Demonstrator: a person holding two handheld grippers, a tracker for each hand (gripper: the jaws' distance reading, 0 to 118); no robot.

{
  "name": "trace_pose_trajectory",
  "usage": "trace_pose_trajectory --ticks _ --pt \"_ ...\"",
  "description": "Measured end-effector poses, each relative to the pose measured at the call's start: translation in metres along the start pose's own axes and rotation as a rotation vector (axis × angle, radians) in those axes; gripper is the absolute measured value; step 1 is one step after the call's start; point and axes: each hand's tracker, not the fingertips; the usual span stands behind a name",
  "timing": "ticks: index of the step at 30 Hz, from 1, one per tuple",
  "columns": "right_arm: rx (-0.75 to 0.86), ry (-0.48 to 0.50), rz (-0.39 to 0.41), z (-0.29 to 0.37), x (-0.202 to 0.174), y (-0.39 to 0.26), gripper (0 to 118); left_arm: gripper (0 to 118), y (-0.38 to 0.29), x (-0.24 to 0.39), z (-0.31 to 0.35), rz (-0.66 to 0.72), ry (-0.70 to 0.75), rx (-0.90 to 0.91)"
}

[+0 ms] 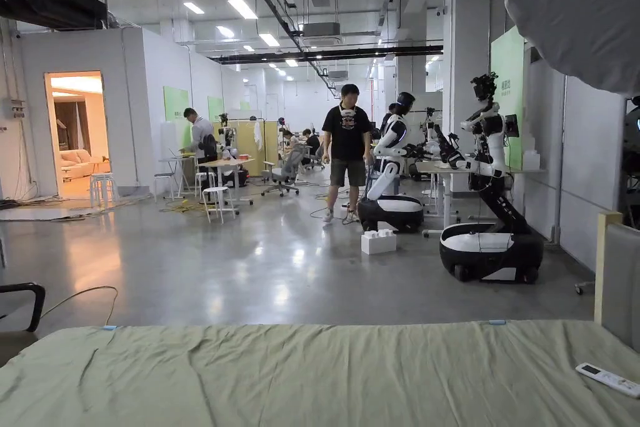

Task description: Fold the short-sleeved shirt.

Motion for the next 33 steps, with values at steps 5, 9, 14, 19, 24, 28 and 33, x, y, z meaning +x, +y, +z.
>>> trace_pose_trajectory --ticks 5,9,14,19,24,28,33 --pt "-0.002 -0.003 -0.013 0.001 0.001 0.000 0 1 0.001 -0.002 0.002 0.006 -0.002 0.007" --pt "-0.013 -0.006 -0.020 0.000 0.001 -0.001 0 1 0.001 -0.002 0.001 -0.002 -0.005 -0.006" --pt "-0.018 -0.006 -0.025 -0.001 0.000 -0.004 0 1 0.001 -0.002 0.000 0.000 -0.009 -0.015" --pt "-0.018 -0.009 -0.024 -0.002 0.000 -0.006 3 1 0.001 -0.002 -0.005 0.003 -0.011 -0.023" --pt "-0.043 -0.014 -0.035 -0.004 0.001 -0.007 93 57 0.000 0.002 -0.009 0.011 -0.010 -0.045" --pt "-0.035 -0.012 -0.003 -0.006 -0.002 -0.007 118 116 -0.002 0.004 -0.010 -0.004 0.004 -0.038" --pt "-0.045 -0.038 0.031 -0.012 -0.004 -0.012 118 118 -0.002 0.005 -0.009 0.005 0.006 -0.026"
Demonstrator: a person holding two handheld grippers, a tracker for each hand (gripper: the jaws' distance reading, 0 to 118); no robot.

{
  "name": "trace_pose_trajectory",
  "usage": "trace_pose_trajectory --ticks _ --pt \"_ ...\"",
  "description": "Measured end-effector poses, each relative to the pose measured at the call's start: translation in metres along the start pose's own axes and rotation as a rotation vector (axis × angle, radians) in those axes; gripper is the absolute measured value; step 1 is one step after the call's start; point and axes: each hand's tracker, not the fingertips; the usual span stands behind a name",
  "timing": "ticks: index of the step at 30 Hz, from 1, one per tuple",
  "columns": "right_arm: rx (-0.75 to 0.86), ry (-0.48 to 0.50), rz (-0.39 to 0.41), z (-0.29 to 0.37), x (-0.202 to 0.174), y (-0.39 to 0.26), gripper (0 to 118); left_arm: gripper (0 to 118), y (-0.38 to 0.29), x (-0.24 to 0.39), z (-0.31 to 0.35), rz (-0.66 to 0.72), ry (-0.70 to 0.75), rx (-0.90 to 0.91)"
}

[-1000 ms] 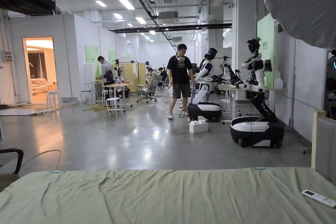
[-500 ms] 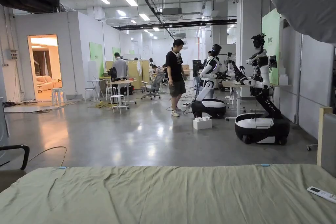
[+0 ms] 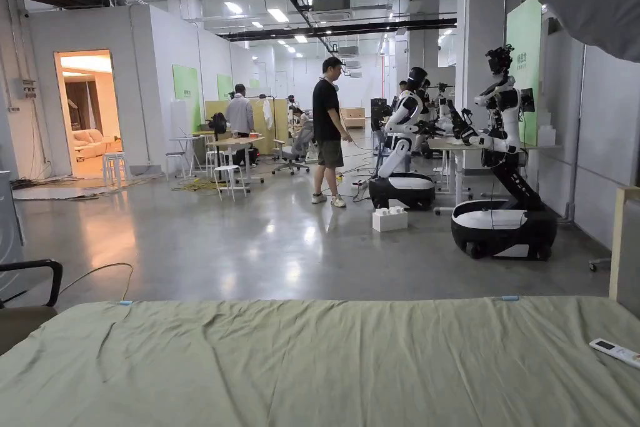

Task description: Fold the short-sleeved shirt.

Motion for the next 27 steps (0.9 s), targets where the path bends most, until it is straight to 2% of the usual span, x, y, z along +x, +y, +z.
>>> trace_pose_trajectory --ticks 5,8,17,22,24,27 --pt "0.002 -0.007 -0.002 -0.001 0.001 0.001 118 118 0.001 -0.002 0.001 0.003 0.005 0.005" --pt "-0.035 -0.016 -0.030 -0.004 0.002 0.002 118 118 0.001 -0.002 -0.001 0.010 0.006 -0.002" --pt "-0.003 -0.018 -0.057 0.000 0.003 0.006 118 118 0.001 -0.010 -0.007 0.032 -0.002 -0.054" --pt "0.001 -0.033 -0.209 0.004 0.007 0.014 118 118 0.002 -0.014 -0.002 0.044 -0.015 -0.065" --pt "-0.003 -0.011 -0.193 0.004 0.009 0.014 118 118 0.001 -0.016 -0.002 0.040 -0.019 -0.066" --pt "-0.010 -0.014 -0.118 0.003 0.004 0.012 118 118 -0.001 -0.023 -0.005 0.065 -0.040 -0.069"
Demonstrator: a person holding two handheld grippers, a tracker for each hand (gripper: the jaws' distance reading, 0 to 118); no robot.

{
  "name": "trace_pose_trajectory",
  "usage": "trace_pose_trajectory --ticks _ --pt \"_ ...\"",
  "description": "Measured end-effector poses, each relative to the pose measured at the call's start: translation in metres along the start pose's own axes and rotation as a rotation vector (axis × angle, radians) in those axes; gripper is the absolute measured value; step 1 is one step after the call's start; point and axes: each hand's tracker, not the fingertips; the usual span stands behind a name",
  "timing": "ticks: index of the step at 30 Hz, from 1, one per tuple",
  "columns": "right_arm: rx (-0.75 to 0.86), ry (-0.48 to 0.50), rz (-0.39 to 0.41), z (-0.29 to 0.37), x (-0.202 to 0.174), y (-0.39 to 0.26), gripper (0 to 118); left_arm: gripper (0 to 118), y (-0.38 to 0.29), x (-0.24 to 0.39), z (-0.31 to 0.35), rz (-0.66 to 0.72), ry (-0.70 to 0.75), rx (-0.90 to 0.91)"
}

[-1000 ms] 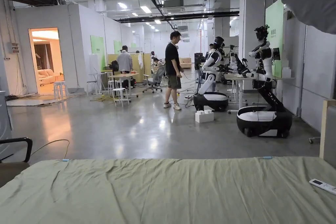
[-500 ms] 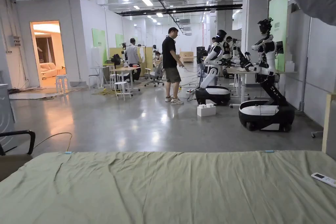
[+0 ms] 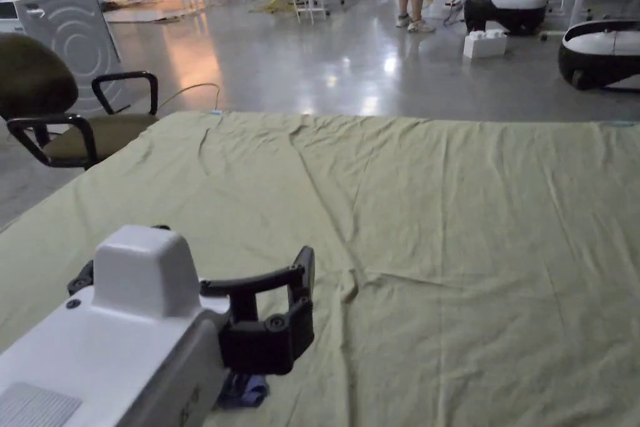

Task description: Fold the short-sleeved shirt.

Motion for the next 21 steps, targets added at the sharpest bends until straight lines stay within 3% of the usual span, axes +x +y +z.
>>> trace_pose_trajectory --ticks 4,8,11,16,21 --pt "-0.020 0.000 0.058 0.001 -0.009 -0.002 118 118 0.008 -0.022 -0.003 0.148 -0.101 -0.038" --pt "0.005 0.032 0.100 0.001 -0.014 -0.004 118 118 0.017 -0.026 0.001 0.059 -0.029 -0.007" --pt "-0.065 0.067 0.018 -0.005 -0.011 -0.006 118 118 0.022 -0.025 -0.001 0.017 0.017 0.000" --pt "-0.032 0.025 0.093 -0.011 -0.019 0.004 118 118 0.028 -0.015 0.002 -0.035 0.054 0.017" --pt "-0.027 0.010 0.090 -0.013 -0.024 0.010 118 118 0.031 -0.011 0.005 -0.068 0.060 0.031"
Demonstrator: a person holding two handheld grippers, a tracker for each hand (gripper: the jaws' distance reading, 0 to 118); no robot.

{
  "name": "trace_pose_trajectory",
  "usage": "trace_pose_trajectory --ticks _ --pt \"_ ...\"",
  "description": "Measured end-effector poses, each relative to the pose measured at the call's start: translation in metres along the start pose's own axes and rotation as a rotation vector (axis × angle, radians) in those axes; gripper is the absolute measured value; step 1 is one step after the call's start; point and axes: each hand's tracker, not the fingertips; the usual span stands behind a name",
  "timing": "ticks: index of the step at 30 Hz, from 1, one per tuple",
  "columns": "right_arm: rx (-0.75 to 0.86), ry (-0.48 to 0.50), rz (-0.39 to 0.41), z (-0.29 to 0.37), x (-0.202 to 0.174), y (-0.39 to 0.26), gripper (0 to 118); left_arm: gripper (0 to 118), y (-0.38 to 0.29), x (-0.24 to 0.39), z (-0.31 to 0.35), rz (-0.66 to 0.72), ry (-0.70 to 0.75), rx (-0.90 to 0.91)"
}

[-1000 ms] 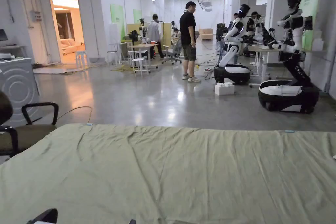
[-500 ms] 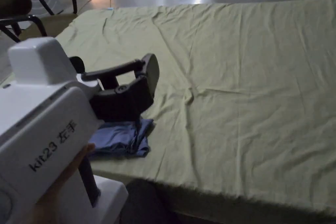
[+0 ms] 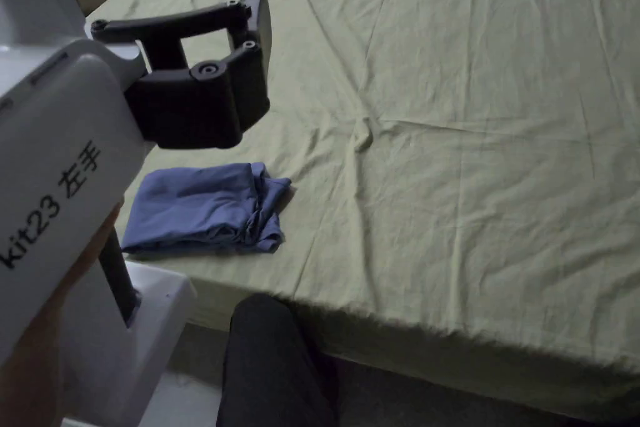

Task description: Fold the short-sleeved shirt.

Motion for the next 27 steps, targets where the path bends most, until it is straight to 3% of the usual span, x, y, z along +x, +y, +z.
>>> trace_pose_trajectory --ticks 5,8,10,15,23,26,27 --pt "0.000 0.048 -0.096 0.004 0.001 0.003 118 118 -0.002 0.000 -0.001 -0.004 -0.010 0.002" --pt "-0.036 0.002 -0.129 0.006 -0.004 0.008 118 118 -0.004 -0.002 -0.001 0.040 -0.041 -0.004" --pt "-0.075 -0.052 -0.129 0.006 -0.009 0.011 118 118 -0.004 -0.002 -0.001 0.052 -0.053 -0.004" --pt "-0.071 -0.057 -0.104 0.005 -0.015 0.010 118 118 -0.004 0.003 0.002 0.034 -0.058 0.000" --pt "-0.116 -0.064 -0.170 0.002 -0.007 0.013 118 118 -0.003 0.008 0.006 0.006 -0.071 0.007" --pt "-0.149 -0.069 -0.265 -0.002 0.001 0.013 118 118 -0.004 0.008 0.007 0.017 -0.066 0.009" --pt "-0.132 -0.081 -0.264 -0.002 0.002 0.012 118 118 -0.005 0.008 0.007 0.022 -0.065 0.009"
